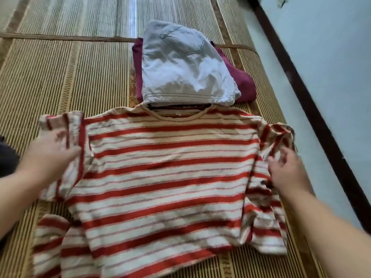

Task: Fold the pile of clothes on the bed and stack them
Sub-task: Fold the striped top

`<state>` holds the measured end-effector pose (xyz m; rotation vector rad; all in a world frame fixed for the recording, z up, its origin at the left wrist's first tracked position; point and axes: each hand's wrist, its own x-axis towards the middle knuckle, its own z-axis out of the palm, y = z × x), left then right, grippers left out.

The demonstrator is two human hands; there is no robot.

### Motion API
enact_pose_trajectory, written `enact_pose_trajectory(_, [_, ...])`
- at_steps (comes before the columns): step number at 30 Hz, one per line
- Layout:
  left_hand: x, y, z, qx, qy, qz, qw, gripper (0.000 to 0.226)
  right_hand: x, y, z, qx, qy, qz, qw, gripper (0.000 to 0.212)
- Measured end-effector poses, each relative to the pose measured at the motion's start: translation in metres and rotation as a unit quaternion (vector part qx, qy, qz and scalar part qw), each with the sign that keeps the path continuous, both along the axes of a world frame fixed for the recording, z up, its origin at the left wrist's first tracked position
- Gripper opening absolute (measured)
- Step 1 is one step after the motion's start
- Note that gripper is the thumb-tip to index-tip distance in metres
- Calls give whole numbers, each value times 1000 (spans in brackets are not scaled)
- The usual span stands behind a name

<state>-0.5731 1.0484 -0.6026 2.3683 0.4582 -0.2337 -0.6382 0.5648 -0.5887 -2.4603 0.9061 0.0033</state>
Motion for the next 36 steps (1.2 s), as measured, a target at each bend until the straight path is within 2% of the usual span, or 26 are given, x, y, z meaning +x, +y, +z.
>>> enact_pose_trajectory(3, [-68,-28,-7,61,120,-49,990,65,-71,29,-20,21,94,-1,995,52])
enact_pose_trajectory(6, [-126,-32,-17,112,197,-72,971,80,-120,49,-25,21,134,-38,990,59])
enact_pose_trajectory(8, [-150,-31,-21,121,192,-31,973,87,-139,54,-22,31,151,-76,985,61])
enact_pose_trajectory(10, [-168,-30,-19,113,200,61,971,91,-152,55,-17,38,168,-98,980,61])
enact_pose_trajectory(12, [-179,-24,-19,129,216,69,965,74,-160,57,-10,48,173,-90,980,62])
enact_pose_trajectory(15, [-187,-20,-17,125,153,-7,980,24,-166,64,-2,26,225,5,974,70])
enact_pose_trajectory(17, [-187,-19,-14,98,136,-37,985,21,-166,66,-2,-22,262,64,963,62])
enact_pose_trajectory(20, [-181,-12,-10,-29,109,-30,993,28,-162,65,0,-56,198,77,976,26])
enact_pose_trajectory(21, [-179,-10,-7,-63,78,-15,995,29,-160,66,4,-65,175,83,979,23])
enact_pose_trajectory(22, [-177,-8,-3,-69,31,-4,997,28,-157,65,7,-75,150,84,982,23])
enact_pose_trajectory(24, [-173,-4,2,-9,-61,7,998,32,-153,63,11,-64,110,75,989,21])
enact_pose_trajectory(26, [-173,-1,5,24,-98,43,994,35,-152,65,13,-7,139,74,988,12])
enact_pose_trajectory(28, [-173,-1,9,-115,-50,71,990,20,-156,67,10,15,256,122,959,46])
enact_pose_trajectory(29, [-174,-1,6,-186,10,52,981,14,-159,67,7,-8,308,144,941,59])
enact_pose_trajectory(30, [-175,0,1,-214,68,-9,974,21,-161,66,2,-42,327,154,931,62])
enact_pose_trajectory(32, [-187,5,-8,-105,189,-145,966,32,-164,68,1,-73,309,121,940,37])
enact_pose_trajectory(34, [-193,4,-12,46,228,-184,955,17,-167,69,5,-61,238,109,963,2])
enact_pose_trajectory(35, [-196,5,-11,82,196,-186,959,14,-169,69,7,-38,199,107,973,12])
enact_pose_trajectory(36, [-199,6,-9,69,147,-185,969,14,-171,67,9,-6,159,104,982,18])
